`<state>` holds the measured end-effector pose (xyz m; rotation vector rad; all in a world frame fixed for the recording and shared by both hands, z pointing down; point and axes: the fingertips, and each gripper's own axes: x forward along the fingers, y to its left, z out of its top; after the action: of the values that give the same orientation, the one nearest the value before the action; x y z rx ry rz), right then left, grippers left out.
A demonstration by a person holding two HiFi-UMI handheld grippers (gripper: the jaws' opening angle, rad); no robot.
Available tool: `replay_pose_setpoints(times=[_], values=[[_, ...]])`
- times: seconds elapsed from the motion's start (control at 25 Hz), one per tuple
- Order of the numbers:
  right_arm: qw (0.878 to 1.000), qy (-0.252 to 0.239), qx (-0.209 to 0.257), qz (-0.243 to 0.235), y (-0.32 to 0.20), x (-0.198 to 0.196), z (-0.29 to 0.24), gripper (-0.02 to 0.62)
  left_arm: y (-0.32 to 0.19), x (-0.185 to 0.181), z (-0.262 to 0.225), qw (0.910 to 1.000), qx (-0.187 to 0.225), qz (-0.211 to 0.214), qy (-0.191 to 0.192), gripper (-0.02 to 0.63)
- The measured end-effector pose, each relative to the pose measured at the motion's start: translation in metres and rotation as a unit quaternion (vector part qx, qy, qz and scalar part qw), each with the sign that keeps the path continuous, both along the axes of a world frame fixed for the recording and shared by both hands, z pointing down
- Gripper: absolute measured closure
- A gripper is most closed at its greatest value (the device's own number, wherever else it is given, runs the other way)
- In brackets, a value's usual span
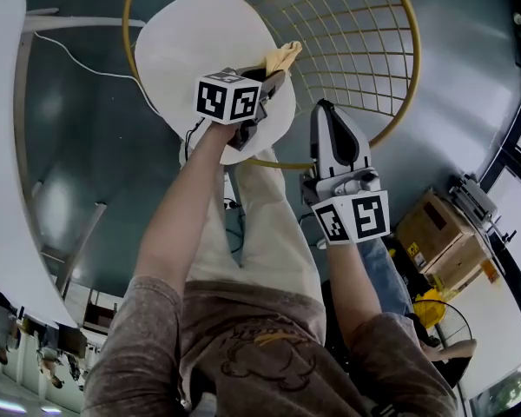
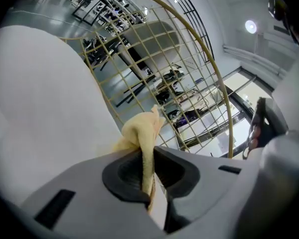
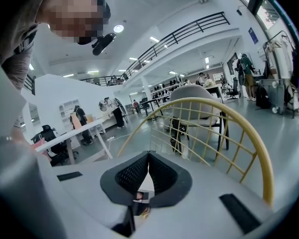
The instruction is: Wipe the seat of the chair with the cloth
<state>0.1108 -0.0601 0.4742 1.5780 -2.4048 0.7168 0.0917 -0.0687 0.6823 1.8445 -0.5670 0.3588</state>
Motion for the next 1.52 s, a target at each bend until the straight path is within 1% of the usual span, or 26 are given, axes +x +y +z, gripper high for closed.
replay_pose_setpoints(times=[0.16, 0.28, 0.44, 0.68, 0.8, 0.92, 1.0, 1.12, 1.2, 1.32, 1.52], values=[[1.0, -0.002, -0.003, -0.008, 0.003, -0.008, 0.0, 0.571, 0.006, -0.039, -0.017, 0.9998, 0.011, -0.011, 0.009, 0.56], [1.0, -0.003, -0.002, -0.02, 0.003, -0.012, -0.004, 0.571, 0.006, -0.076, -0.036, 0.999, 0.027, -0.035, 0.002, 0.56], [1.0, 0.001, -0.003, -0.028, 0.003, -0.02, 0.007, 0.571, 0.012, -0.134, -0.043, 0.9962, 0.043, -0.073, -0.019, 0.56], [1.0, -0.001, -0.001, -0.027, -0.002, -0.03, 0.012, 0.571, 0.037, -0.218, -0.053, 0.9901, 0.044, -0.115, -0.069, 0.56], [1.0, -0.003, 0.002, -0.029, -0.005, -0.033, 0.007, 0.571, 0.052, -0.25, -0.063, 0.9854, 0.046, -0.127, -0.104, 0.56], [1.0, -0.004, 0.002, -0.03, -0.005, -0.038, 0.009, 0.571, 0.076, -0.274, -0.056, 0.9834, 0.028, -0.132, -0.122, 0.56], [1.0, -0.004, 0.002, -0.03, -0.004, -0.04, 0.012, 0.571, 0.093, -0.282, -0.046, 0.9829, 0.012, -0.131, -0.129, 0.56], [1.0, -0.002, 0.001, -0.03, -0.003, -0.04, 0.013, 0.571, 0.109, -0.278, -0.034, 0.9831, -0.009, -0.131, -0.128, 0.56], [1.0, -0.001, 0.0, -0.029, -0.003, -0.038, 0.013, 0.571, 0.113, -0.27, -0.025, 0.9836, -0.017, -0.126, -0.127, 0.56], [1.0, -0.001, 0.0, -0.027, -0.002, -0.036, 0.014, 0.571, 0.114, -0.254, -0.012, 0.9847, -0.023, -0.109, -0.134, 0.56], [1.0, 0.001, -0.002, -0.022, 0.0, -0.029, 0.014, 0.571, 0.117, -0.225, 0.005, 0.9869, -0.047, -0.085, -0.129, 0.56]])
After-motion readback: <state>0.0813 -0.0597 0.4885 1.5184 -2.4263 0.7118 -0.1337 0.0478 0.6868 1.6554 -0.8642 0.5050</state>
